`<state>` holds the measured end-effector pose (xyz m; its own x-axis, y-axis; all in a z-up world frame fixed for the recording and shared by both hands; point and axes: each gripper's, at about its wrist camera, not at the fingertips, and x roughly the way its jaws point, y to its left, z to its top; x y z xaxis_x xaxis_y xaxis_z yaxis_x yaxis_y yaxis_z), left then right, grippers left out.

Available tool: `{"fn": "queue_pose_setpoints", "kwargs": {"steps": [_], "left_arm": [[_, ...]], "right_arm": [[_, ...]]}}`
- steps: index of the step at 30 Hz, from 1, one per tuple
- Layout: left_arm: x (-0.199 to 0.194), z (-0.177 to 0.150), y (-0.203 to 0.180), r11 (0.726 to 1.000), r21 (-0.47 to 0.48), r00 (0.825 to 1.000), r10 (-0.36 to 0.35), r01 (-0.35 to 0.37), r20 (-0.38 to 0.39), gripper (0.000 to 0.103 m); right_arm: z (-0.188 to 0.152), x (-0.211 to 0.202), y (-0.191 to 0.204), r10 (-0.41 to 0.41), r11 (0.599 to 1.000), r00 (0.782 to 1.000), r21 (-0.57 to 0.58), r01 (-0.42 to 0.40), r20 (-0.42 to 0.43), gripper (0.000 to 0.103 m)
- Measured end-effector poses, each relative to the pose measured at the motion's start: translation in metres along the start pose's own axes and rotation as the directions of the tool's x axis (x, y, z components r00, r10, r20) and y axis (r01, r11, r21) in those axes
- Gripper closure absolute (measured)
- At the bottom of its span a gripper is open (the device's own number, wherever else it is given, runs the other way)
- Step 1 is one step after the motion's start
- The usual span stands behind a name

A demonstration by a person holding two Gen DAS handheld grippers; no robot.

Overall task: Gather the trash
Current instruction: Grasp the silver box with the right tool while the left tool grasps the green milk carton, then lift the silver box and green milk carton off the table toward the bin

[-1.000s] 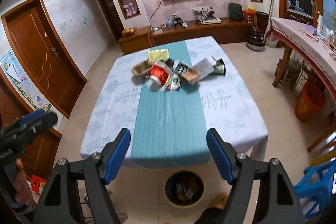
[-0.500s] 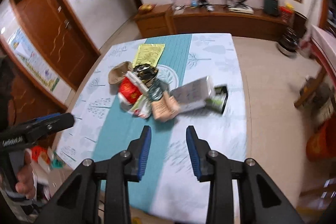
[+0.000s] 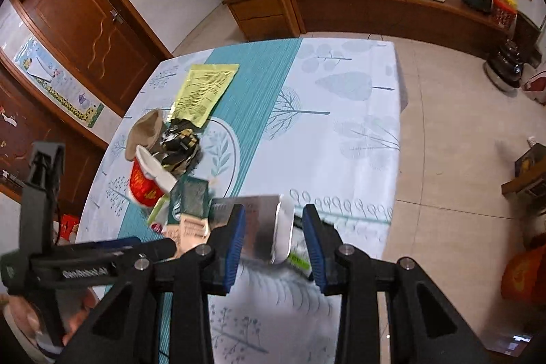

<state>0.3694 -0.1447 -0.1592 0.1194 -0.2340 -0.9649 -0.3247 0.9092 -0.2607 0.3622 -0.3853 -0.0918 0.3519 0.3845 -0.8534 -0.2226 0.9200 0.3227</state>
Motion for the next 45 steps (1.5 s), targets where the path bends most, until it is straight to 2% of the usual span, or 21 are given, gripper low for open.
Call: {"fn": "queue_pose_setpoints", "kwargs": {"steps": [6, 9, 11, 14, 20, 25, 30, 37, 39, 41, 43, 45], "left_arm": [[0.027, 0.010, -0.003, 0.998, -0.058, 0.999, 0.020, -0.022, -0.034, 0.019], [0.037, 0.010, -0.008, 0.998, -0.063, 0.999, 0.011, -0.014, -0.049, 0.032], [0.045, 0.012, -0.011, 0.998, -0.058, 0.998, 0.004, -0.008, -0.064, 0.048], [0.050, 0.012, -0.014, 0.998, -0.061, 0.998, -0.022, 0.018, -0.061, 0.055], [0.041, 0.001, -0.008, 0.999, -0.038, 1.000, -0.020, 0.019, -0.019, 0.058], [0.033, -0.010, -0.002, 0.999, -0.033, 1.000, 0.001, 0.000, 0.008, 0.058], [0.028, -0.013, 0.005, 0.999, 0.001, 0.999, 0.046, -0.046, 0.025, 0.058], [0.019, -0.032, 0.003, 0.984, 0.132, 0.992, 0.109, -0.116, 0.059, 0.058], [0.014, -0.036, 0.006, 0.982, 0.145, 0.991, 0.112, -0.121, 0.068, 0.058], [0.007, -0.044, 0.016, 0.983, 0.142, 0.991, 0.110, -0.120, 0.077, 0.058], [-0.001, -0.046, 0.024, 0.985, 0.127, 0.991, 0.103, -0.113, 0.086, 0.058], [-0.011, -0.050, 0.035, 0.988, 0.111, 0.990, 0.097, -0.108, 0.098, 0.058]], "right_arm": [[0.020, 0.028, -0.013, 0.040, 0.999, 0.998, 0.007, -0.040, -0.056, 0.068], [0.027, 0.041, -0.016, 0.054, 0.999, 0.995, 0.004, -0.054, -0.085, 0.068], [0.029, 0.051, -0.018, 0.061, 0.998, 0.992, 0.002, -0.062, -0.108, 0.068], [0.031, 0.066, -0.017, 0.079, 0.997, 0.985, -0.003, -0.081, -0.154, 0.068], [0.024, 0.084, -0.005, 0.117, 0.991, 0.967, -0.028, -0.127, -0.228, 0.068], [0.012, 0.086, 0.010, 0.154, 0.984, 0.954, -0.052, -0.173, -0.257, 0.068], [-0.006, 0.088, 0.031, 0.237, 0.962, 0.921, -0.057, -0.267, -0.309, 0.068], [-0.036, 0.096, 0.062, 0.200, 0.930, 0.891, -0.209, -0.304, -0.408, 0.068], [-0.040, 0.098, 0.067, 0.189, 0.922, 0.886, -0.234, -0.308, -0.423, 0.064], [-0.040, 0.100, 0.071, 0.161, 0.923, 0.893, -0.257, -0.287, -0.420, 0.043], [-0.039, 0.100, 0.076, 0.139, 0.920, 0.907, -0.287, -0.267, -0.397, 0.036], [-0.037, 0.101, 0.084, 0.134, 0.912, 0.916, -0.315, -0.263, -0.377, 0.035]]}}
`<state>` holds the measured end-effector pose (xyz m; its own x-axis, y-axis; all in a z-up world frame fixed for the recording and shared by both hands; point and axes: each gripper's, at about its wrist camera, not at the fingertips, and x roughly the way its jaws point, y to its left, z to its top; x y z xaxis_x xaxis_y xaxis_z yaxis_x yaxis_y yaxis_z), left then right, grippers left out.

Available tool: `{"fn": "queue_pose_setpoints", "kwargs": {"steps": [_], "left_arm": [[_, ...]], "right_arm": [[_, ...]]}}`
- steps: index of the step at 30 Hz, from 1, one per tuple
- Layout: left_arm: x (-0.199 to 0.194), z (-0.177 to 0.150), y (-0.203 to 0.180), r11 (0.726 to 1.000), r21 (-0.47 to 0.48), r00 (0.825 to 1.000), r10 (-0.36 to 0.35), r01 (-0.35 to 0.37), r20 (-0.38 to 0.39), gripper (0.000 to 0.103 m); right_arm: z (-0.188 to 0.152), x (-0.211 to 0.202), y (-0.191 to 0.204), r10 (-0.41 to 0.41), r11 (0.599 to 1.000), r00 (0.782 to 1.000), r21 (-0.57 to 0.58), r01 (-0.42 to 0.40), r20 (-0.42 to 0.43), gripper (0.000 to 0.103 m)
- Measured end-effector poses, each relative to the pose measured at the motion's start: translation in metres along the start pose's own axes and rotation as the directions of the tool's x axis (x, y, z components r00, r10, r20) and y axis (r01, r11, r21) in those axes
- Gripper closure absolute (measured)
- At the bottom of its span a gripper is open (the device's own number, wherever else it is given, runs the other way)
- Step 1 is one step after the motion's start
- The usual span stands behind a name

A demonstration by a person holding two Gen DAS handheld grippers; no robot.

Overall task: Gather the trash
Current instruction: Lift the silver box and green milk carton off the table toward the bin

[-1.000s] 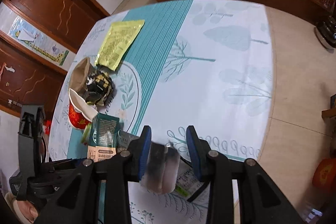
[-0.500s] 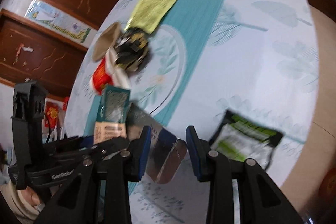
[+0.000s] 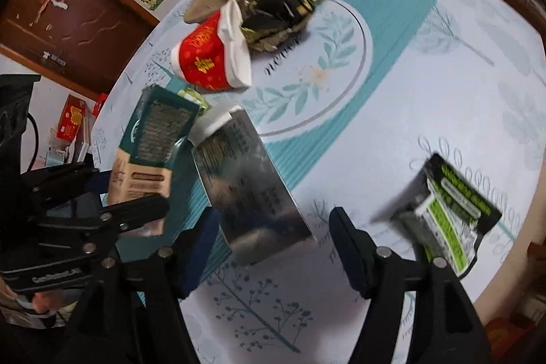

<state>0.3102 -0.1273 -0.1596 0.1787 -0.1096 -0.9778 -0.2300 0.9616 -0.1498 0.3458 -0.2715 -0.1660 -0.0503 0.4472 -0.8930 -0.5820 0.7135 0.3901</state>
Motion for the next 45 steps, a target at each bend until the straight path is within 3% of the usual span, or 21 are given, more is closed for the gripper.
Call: {"fn": "queue_pose_setpoints", "kwargs": {"steps": [10, 16, 20, 28, 36, 41, 45], "left_arm": [[-0.024, -0.018, 0.046, 0.996, -0.093, 0.999, 0.000, 0.004, 0.033, 0.058], [-0.034, -0.027, 0.069, 0.991, -0.131, 0.999, 0.014, -0.008, 0.042, 0.058], [-0.041, -0.035, 0.078, 0.992, -0.126, 0.999, 0.022, -0.016, 0.047, 0.058], [-0.063, -0.051, 0.095, 0.999, -0.040, 0.997, 0.018, -0.015, 0.079, 0.058], [-0.094, -0.072, 0.129, 0.992, 0.115, 0.989, -0.069, 0.054, 0.134, 0.058], [-0.116, -0.097, 0.160, 0.958, 0.271, 0.976, -0.146, 0.098, 0.162, 0.058], [-0.129, -0.121, 0.186, 0.919, 0.376, 0.971, -0.183, 0.115, 0.152, 0.058]], "right_arm": [[0.019, 0.033, 0.050, -0.108, 0.978, 0.994, -0.180, 0.106, -0.001, 0.032], [0.019, 0.055, 0.073, -0.214, 0.940, 0.977, -0.275, 0.204, -0.006, 0.031], [0.016, 0.060, 0.084, -0.260, 0.929, 0.965, -0.270, 0.255, 0.015, 0.039], [-0.006, 0.042, 0.093, -0.217, 0.974, 0.975, -0.059, 0.219, 0.046, 0.041], [-0.047, 0.006, 0.138, -0.189, 0.970, 0.973, 0.177, 0.164, 0.134, 0.041], [-0.090, -0.001, 0.194, -0.257, 0.934, 0.946, 0.301, 0.191, 0.198, 0.041], [-0.128, -0.017, 0.239, -0.293, 0.890, 0.916, 0.428, 0.157, 0.274, 0.041]]}}
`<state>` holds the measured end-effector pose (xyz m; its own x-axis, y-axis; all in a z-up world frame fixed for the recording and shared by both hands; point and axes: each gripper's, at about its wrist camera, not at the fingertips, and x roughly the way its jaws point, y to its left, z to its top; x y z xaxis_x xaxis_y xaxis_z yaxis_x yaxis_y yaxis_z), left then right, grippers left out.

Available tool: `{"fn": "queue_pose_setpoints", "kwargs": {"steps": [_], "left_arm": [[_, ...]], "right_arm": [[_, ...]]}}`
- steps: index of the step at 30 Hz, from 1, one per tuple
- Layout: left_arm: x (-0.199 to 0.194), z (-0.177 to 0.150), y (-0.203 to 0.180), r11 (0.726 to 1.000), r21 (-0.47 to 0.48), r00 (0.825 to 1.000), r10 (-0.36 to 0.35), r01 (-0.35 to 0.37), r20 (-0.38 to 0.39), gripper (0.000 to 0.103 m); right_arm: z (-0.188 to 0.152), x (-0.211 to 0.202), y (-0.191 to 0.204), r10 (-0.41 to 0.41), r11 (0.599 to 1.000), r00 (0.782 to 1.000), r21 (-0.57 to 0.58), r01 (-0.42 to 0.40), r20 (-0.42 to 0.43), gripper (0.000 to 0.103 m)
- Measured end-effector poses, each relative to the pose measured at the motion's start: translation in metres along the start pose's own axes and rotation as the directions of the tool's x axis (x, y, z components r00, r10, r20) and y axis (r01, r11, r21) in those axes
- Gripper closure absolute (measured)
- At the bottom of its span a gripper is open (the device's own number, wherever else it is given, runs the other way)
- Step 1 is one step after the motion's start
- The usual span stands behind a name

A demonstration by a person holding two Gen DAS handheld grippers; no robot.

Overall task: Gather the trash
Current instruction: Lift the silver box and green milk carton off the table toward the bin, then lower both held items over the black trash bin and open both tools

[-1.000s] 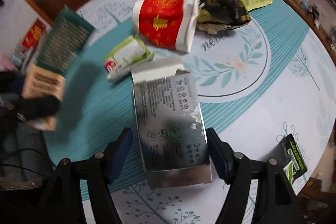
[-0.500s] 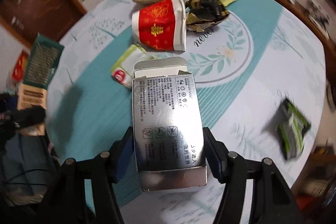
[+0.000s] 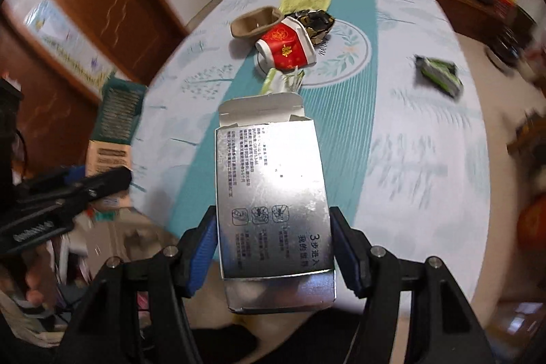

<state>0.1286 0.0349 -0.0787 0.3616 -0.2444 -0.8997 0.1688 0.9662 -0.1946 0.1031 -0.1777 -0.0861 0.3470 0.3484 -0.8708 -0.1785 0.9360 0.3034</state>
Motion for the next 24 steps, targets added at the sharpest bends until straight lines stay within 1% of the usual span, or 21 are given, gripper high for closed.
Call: {"fn": "queue_pose_setpoints", "kwargs": {"steps": [3, 5, 9, 12, 14, 17, 19, 21, 24], "left_arm": [[-0.018, -0.025, 0.004, 0.996, 0.082, 0.999, -0.037, 0.036, 0.004, 0.058], [-0.026, -0.043, 0.004, 0.989, 0.144, 0.999, -0.041, 0.041, 0.000, 0.058], [-0.037, -0.074, -0.002, 0.972, 0.217, 0.996, -0.082, 0.089, -0.043, 0.058], [-0.042, -0.095, -0.013, 0.955, 0.282, 0.996, -0.082, 0.090, -0.038, 0.058], [-0.042, -0.104, -0.018, 0.949, 0.298, 0.995, -0.088, 0.098, -0.047, 0.058], [-0.035, -0.121, -0.027, 0.942, 0.316, 0.992, -0.092, 0.115, -0.087, 0.058], [-0.027, -0.129, -0.032, 0.939, 0.324, 0.991, -0.082, 0.113, -0.109, 0.058], [-0.015, -0.140, -0.036, 0.940, 0.321, 0.987, -0.069, 0.114, -0.147, 0.058], [0.005, -0.158, -0.039, 0.945, 0.311, 0.980, -0.044, 0.104, -0.195, 0.058]], "right_arm": [[-0.033, -0.017, 0.018, -0.005, 0.995, 0.999, 0.099, 0.001, 0.044, 0.041], [-0.058, -0.026, 0.036, -0.013, 0.990, 0.998, 0.144, 0.005, 0.056, 0.041], [-0.096, -0.035, 0.062, -0.051, 0.985, 0.998, 0.169, 0.046, 0.028, 0.040], [-0.124, -0.039, 0.079, -0.062, 0.984, 0.998, 0.167, 0.062, -0.008, 0.040], [-0.136, -0.038, 0.083, -0.071, 0.984, 0.997, 0.163, 0.076, -0.036, 0.040], [-0.152, -0.032, 0.085, -0.074, 0.981, 0.995, 0.175, 0.085, -0.070, 0.040], [-0.161, -0.029, 0.083, -0.066, 0.978, 0.994, 0.190, 0.081, -0.085, 0.040], [-0.173, -0.020, 0.078, -0.053, 0.975, 0.992, 0.211, 0.077, -0.114, 0.040], [-0.193, -0.001, 0.065, -0.022, 0.964, 0.987, 0.258, 0.064, -0.162, 0.040]]}}
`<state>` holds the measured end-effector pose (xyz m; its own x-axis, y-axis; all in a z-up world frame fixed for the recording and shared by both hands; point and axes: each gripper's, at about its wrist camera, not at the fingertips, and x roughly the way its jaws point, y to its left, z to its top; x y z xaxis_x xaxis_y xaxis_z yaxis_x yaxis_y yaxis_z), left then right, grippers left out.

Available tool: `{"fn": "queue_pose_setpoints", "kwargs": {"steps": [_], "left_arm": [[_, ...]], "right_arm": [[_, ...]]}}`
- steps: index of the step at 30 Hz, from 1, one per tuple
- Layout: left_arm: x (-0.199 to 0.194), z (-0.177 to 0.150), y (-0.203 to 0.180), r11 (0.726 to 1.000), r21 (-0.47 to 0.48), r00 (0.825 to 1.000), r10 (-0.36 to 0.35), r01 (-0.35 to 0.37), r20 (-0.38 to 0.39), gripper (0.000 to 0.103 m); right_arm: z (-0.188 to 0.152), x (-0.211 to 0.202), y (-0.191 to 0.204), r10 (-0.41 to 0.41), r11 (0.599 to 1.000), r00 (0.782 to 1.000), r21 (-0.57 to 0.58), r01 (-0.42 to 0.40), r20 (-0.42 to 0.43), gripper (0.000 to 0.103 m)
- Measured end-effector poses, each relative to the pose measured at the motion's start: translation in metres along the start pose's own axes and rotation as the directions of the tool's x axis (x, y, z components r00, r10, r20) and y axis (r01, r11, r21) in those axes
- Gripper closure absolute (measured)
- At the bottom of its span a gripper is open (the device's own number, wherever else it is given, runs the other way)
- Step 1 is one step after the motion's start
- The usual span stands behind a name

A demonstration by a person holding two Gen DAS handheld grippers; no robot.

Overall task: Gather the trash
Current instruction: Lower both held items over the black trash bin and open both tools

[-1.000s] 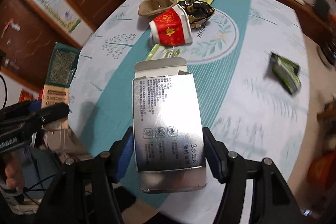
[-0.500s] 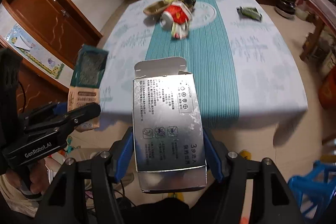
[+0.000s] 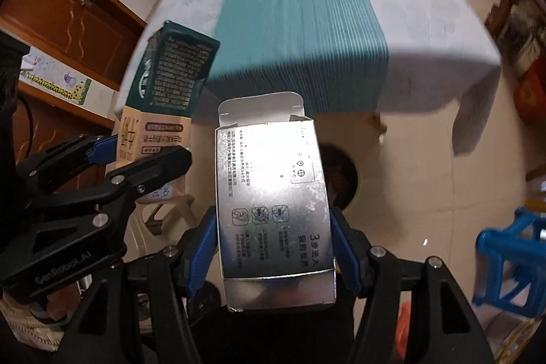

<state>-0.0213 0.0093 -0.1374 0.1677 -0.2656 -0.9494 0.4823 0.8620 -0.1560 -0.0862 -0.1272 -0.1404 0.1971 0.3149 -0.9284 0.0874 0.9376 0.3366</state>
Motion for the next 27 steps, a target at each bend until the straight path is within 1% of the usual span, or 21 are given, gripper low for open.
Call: {"fn": "queue_pose_setpoints", "kwargs": {"steps": [4, 7, 11, 14, 19, 20, 23, 25, 27], "left_arm": [[0.040, -0.014, -0.002, 1.000, -0.020, 0.998, 0.021, -0.023, -0.061, 0.058], [0.078, -0.028, 0.000, 0.998, -0.041, 0.994, 0.048, -0.053, -0.101, 0.058], [0.132, -0.046, 0.007, 0.994, -0.073, 0.986, 0.072, -0.083, -0.150, 0.058], [0.173, -0.054, 0.015, 0.991, -0.097, 0.980, 0.077, -0.095, -0.182, 0.057], [0.229, -0.059, 0.023, 0.987, -0.122, 0.974, 0.077, -0.104, -0.211, 0.056], [0.236, -0.059, 0.023, 0.987, -0.127, 0.974, 0.074, -0.102, -0.212, 0.056], [0.259, -0.055, 0.026, 0.984, -0.136, 0.976, 0.085, -0.114, -0.200, 0.055], [0.266, -0.052, 0.028, 0.984, -0.139, 0.977, 0.085, -0.114, -0.197, 0.055], [0.274, -0.048, 0.028, 0.983, -0.138, 0.976, 0.094, -0.122, -0.195, 0.050]], "right_arm": [[-0.012, 0.032, -0.023, 0.019, 0.998, 0.999, 0.053, -0.016, -0.050, 0.040], [-0.022, 0.067, -0.045, 0.027, 0.995, 0.996, 0.101, -0.018, -0.089, 0.040], [-0.032, 0.124, -0.073, 0.025, 0.988, 0.991, 0.154, -0.004, -0.134, 0.040], [-0.035, 0.162, -0.089, 0.017, 0.982, 0.988, 0.187, 0.012, -0.153, 0.040], [-0.032, 0.212, -0.110, 0.000, 0.975, 0.986, 0.221, 0.038, -0.167, 0.040], [-0.031, 0.225, -0.116, -0.006, 0.972, 0.985, 0.228, 0.046, -0.173, 0.040], [-0.029, 0.245, -0.124, -0.017, 0.971, 0.984, 0.233, 0.059, -0.180, 0.040], [-0.026, 0.258, -0.130, -0.026, 0.972, 0.983, 0.227, 0.068, -0.183, 0.040], [-0.023, 0.265, -0.132, -0.033, 0.973, 0.982, 0.219, 0.074, -0.183, 0.040]]}}
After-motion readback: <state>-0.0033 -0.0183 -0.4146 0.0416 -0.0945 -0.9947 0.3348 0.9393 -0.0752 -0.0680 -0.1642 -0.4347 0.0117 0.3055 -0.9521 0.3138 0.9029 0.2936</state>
